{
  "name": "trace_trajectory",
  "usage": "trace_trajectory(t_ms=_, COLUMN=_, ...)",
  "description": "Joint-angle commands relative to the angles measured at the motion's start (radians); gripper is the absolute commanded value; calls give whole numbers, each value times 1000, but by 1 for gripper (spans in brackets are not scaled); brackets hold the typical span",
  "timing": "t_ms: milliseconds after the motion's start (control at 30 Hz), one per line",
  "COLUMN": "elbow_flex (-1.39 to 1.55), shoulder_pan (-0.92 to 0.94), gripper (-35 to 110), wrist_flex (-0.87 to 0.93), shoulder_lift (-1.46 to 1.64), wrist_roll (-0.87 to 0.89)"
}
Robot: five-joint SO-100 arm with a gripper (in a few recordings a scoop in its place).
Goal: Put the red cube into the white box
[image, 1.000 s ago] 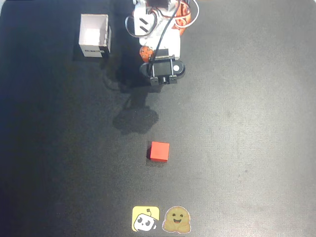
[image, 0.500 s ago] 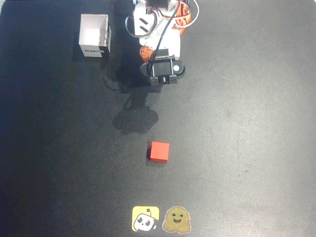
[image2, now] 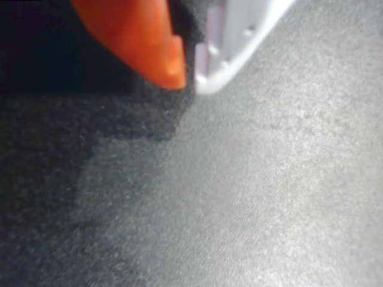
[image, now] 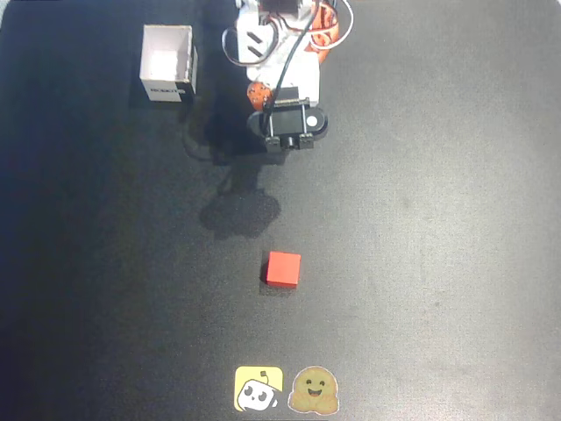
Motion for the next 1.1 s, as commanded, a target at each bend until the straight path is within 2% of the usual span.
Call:
trace_trajectory(t_ms=0, elbow_flex=-9, shoulder_pan=2, gripper=0, wrist_flex=-23, shoulder_lift=5, wrist_roll=2)
trace_trajectory(t_ms=200, elbow_flex=-92, shoulder_pan=-6, gripper=0, wrist_flex=-71, shoulder_lift=-72, wrist_roll=5)
trace_trajectory(t_ms=300, elbow_flex=-253, shoulder_pan=-9, gripper=0, wrist_flex=-147, shoulder_lift=-354, wrist_roll=5)
trace_trajectory(t_ms=400, elbow_flex=-499, shoulder_pan=-9, gripper=0, wrist_flex=-133, shoulder_lift=-657, wrist_roll=5)
trace_trajectory(t_ms=933, elbow_flex=-1224, shoulder_pan=-49, gripper=0, wrist_flex=-106, shoulder_lift=-1482, wrist_roll=28)
trace_trajectory(t_ms=967, elbow_flex=-1246, shoulder_pan=-49, gripper=3, wrist_flex=-106, shoulder_lift=-1511, wrist_roll=31)
trace_trajectory(t_ms=1033, elbow_flex=-1285, shoulder_pan=-52, gripper=19, wrist_flex=-109, shoulder_lift=-1566, wrist_roll=29)
trace_trajectory(t_ms=1067, elbow_flex=-1301, shoulder_pan=-52, gripper=19, wrist_flex=-109, shoulder_lift=-1589, wrist_roll=31)
